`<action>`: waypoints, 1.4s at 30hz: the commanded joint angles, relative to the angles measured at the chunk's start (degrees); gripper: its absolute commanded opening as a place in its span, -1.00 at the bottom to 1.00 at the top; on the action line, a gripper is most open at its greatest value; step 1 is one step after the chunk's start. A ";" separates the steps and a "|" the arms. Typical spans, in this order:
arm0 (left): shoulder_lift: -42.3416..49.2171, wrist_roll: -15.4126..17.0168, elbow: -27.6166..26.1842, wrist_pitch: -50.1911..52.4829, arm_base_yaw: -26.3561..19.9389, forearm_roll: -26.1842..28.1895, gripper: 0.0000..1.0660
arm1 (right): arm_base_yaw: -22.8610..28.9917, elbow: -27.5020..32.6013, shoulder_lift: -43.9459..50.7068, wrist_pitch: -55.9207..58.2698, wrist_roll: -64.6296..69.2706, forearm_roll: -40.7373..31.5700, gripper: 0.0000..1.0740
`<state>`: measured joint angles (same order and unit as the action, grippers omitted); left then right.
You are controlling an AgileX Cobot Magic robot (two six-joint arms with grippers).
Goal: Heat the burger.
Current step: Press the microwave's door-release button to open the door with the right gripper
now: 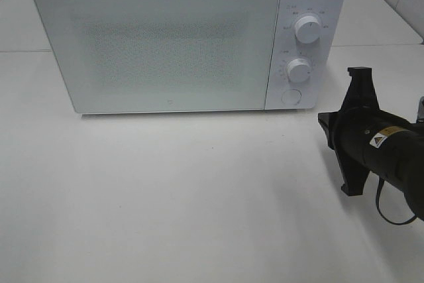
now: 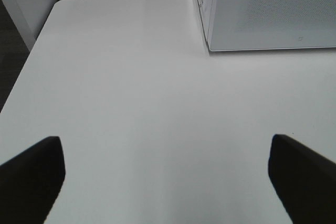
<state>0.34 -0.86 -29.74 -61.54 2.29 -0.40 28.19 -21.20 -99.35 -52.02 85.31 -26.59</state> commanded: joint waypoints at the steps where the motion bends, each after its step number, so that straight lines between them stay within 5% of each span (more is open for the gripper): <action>1: 0.06 0.06 0.00 0.17 -0.23 0.40 0.84 | 0.23 -0.11 0.06 -0.52 -1.09 -2.41 -0.98; 42: 0.06 0.06 0.00 0.17 -0.23 0.40 0.84 | -1.95 -18.45 -16.67 0.29 -3.27 -1.32 -0.97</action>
<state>0.34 -0.86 -29.74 -61.54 2.29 -0.40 26.81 -38.50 -115.57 -52.37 82.85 -28.76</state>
